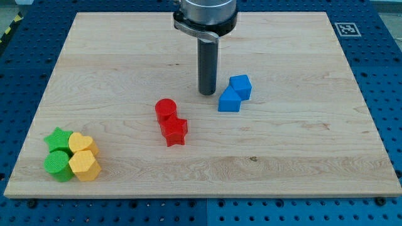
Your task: Slide the red star and the red circle slightly up
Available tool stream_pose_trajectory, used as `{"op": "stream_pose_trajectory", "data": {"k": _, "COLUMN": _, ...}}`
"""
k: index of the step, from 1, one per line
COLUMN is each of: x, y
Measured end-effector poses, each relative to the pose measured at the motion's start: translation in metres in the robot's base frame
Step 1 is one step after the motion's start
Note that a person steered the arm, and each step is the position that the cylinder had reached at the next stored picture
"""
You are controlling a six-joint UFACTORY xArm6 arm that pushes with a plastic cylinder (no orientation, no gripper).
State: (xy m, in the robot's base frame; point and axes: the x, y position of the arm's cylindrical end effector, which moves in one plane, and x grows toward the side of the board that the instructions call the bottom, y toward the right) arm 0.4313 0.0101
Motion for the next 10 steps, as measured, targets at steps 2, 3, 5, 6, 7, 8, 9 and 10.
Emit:
{"op": "stream_pose_trajectory", "data": {"k": 2, "x": 0.007, "y": 0.013}}
{"op": "stream_pose_trajectory", "data": {"k": 3, "x": 0.021, "y": 0.017}}
{"op": "stream_pose_trajectory", "data": {"k": 5, "x": 0.036, "y": -0.007}}
{"op": "stream_pose_trajectory", "data": {"k": 6, "x": 0.054, "y": -0.031}}
{"op": "stream_pose_trajectory", "data": {"k": 7, "x": 0.077, "y": -0.029}}
{"op": "stream_pose_trajectory", "data": {"k": 8, "x": 0.087, "y": -0.028}}
{"op": "stream_pose_trajectory", "data": {"k": 9, "x": 0.113, "y": -0.028}}
{"op": "stream_pose_trajectory", "data": {"k": 10, "x": 0.132, "y": -0.029}}
